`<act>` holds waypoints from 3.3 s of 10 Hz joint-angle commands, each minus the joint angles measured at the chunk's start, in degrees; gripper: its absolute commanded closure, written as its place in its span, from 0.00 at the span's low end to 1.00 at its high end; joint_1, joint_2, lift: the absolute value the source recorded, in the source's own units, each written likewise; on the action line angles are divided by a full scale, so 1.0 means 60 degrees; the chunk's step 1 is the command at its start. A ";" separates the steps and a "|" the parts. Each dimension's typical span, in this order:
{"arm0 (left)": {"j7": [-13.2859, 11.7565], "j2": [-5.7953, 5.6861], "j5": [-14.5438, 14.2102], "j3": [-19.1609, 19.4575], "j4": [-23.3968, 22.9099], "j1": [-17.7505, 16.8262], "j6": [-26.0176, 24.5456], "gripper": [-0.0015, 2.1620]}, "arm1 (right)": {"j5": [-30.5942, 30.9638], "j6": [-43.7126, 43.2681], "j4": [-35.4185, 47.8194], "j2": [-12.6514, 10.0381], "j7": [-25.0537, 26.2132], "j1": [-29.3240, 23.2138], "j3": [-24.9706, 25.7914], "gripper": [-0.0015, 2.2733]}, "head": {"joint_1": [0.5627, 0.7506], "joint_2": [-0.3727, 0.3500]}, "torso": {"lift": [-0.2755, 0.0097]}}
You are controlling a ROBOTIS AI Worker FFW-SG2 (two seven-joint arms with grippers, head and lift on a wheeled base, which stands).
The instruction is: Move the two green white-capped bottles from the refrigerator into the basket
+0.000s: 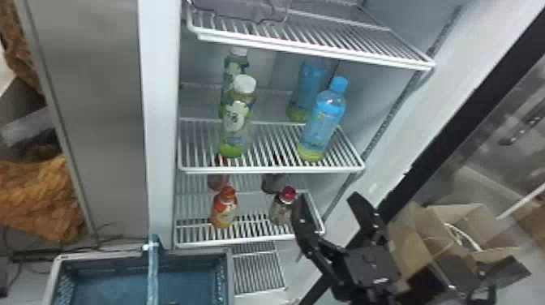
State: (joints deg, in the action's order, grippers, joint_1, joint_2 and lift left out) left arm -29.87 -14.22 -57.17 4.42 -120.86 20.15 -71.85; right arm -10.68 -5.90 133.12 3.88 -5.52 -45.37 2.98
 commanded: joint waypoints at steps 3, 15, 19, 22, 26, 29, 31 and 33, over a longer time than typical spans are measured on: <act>-0.0002 0.0012 -0.0069 -0.0014 0.0000 0.0017 0.0023 0.56 | 0.0238 -0.0002 -0.1410 0.0364 -0.0004 0.1586 -0.0858 0.04 | 0.70 0.10 | 0.95; 0.0028 0.0026 -0.0202 -0.0090 0.0000 -0.0007 0.0187 0.56 | 0.0885 0.0584 -0.3590 0.0452 -0.0004 0.4680 -0.1182 0.04 | 0.70 0.22 | 0.95; 0.0028 0.0012 -0.0240 -0.0109 0.0000 -0.0007 0.0211 0.56 | 0.0961 0.0560 -0.4645 0.0452 -0.0458 0.5758 -0.1182 0.03 | 0.70 0.24 | 0.95; 0.0072 0.0012 -0.0259 -0.0128 0.0000 -0.0007 0.0211 0.56 | 0.0923 0.0349 -0.5395 0.0438 -0.0853 0.6297 -0.1106 0.03 | 0.70 0.24 | 0.95; 0.0086 -0.0003 -0.0240 -0.0147 0.0000 -0.0030 0.0211 0.56 | 0.0904 0.0232 -0.6074 0.0423 -0.1249 0.6883 -0.1163 0.03 | 0.70 0.26 | 0.95; 0.0101 -0.0003 -0.0259 -0.0166 0.0023 -0.0030 0.0211 0.56 | 0.0885 0.0162 -0.6402 0.0423 -0.1380 0.7352 -0.1334 0.03 | 0.70 0.27 | 0.95; 0.0101 -0.0003 -0.0259 -0.0147 0.0023 -0.0030 0.0211 0.56 | 0.0828 0.0162 -0.6637 0.0423 -0.1380 0.7563 -0.1525 0.05 | 0.70 0.29 | 0.95; 0.0101 -0.0003 -0.0259 -0.0147 0.0047 -0.0030 0.0187 0.56 | 0.0809 0.0326 -0.6684 0.0423 -0.1380 0.7703 -0.1639 0.20 | 0.70 0.31 | 0.95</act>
State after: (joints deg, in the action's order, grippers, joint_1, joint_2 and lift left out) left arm -29.26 -14.24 -58.79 3.54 -120.67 19.96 -70.60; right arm -5.79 -4.43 93.09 6.42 -13.80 0.45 -6.58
